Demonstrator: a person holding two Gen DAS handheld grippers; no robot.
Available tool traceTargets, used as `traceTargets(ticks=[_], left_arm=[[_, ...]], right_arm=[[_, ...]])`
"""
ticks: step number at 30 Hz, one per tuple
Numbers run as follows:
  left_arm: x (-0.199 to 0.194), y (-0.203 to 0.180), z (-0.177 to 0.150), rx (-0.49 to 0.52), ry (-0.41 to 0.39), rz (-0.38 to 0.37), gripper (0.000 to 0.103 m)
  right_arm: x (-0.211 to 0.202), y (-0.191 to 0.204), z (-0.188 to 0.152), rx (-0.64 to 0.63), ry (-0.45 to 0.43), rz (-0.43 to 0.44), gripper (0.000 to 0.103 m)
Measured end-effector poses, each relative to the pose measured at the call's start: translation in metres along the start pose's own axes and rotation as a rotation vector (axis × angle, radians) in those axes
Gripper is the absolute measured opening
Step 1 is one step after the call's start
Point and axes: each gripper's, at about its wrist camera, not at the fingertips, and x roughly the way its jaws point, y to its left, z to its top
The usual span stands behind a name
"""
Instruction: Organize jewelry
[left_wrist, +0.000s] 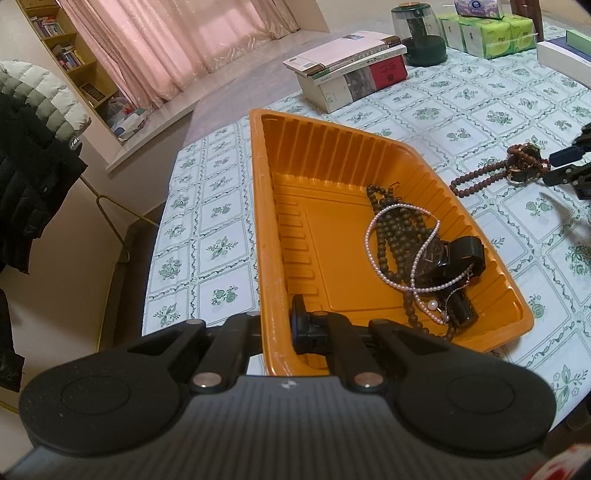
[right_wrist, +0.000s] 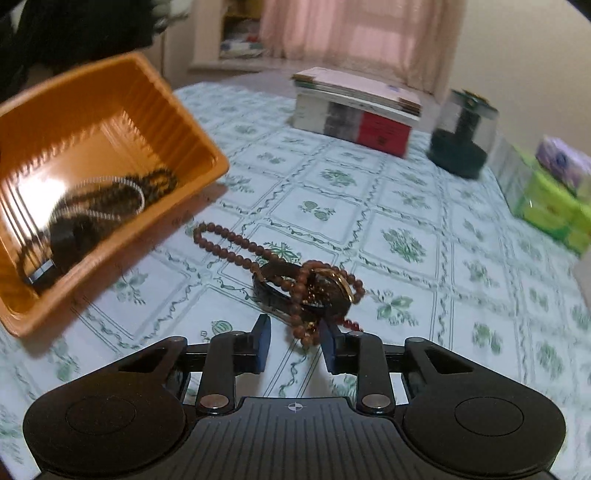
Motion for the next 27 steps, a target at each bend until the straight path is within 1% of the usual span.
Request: traceTargets(ticks=[1,3,5,11,16,20,27], left_arm=[[0.0,0.0,0.0,0.001,0.0,0.0,0.004],[0.0,-0.001,0.0,0.0,0.0,0.0,0.004],[0.0,-0.001,0.0,0.0,0.0,0.0,0.004],[0.001,0.0,0.0,-0.003,0.0,0.0,0.004],[0.001,0.0,0.0,-0.007,-0.002,0.0,0.004],[0.001,0.001,0.0,-0.01,-0.003,-0.002,0.004],[0.002,0.001,0.0,-0.009,-0.006,-0.003,0.004]], right_arm=[[0.003,0.002,0.001,-0.029,0.006,-0.012,0.022],[0.009,0.003,0.001,-0.068,0.024,-0.032,0.007],[0.006,0.002,0.003,-0.079,0.024,-0.041,0.007],[-0.026,-0.012,0.019,-0.048,-0.045,-0.066,0.006],[-0.055,-0.03,0.045,-0.05,-0.11,-0.107,0.006],[-0.076,-0.04,0.067,-0.06,-0.151,-0.116,0.006],[-0.12,-0.041,0.099,-0.114,-0.245,-0.137,0.006]])
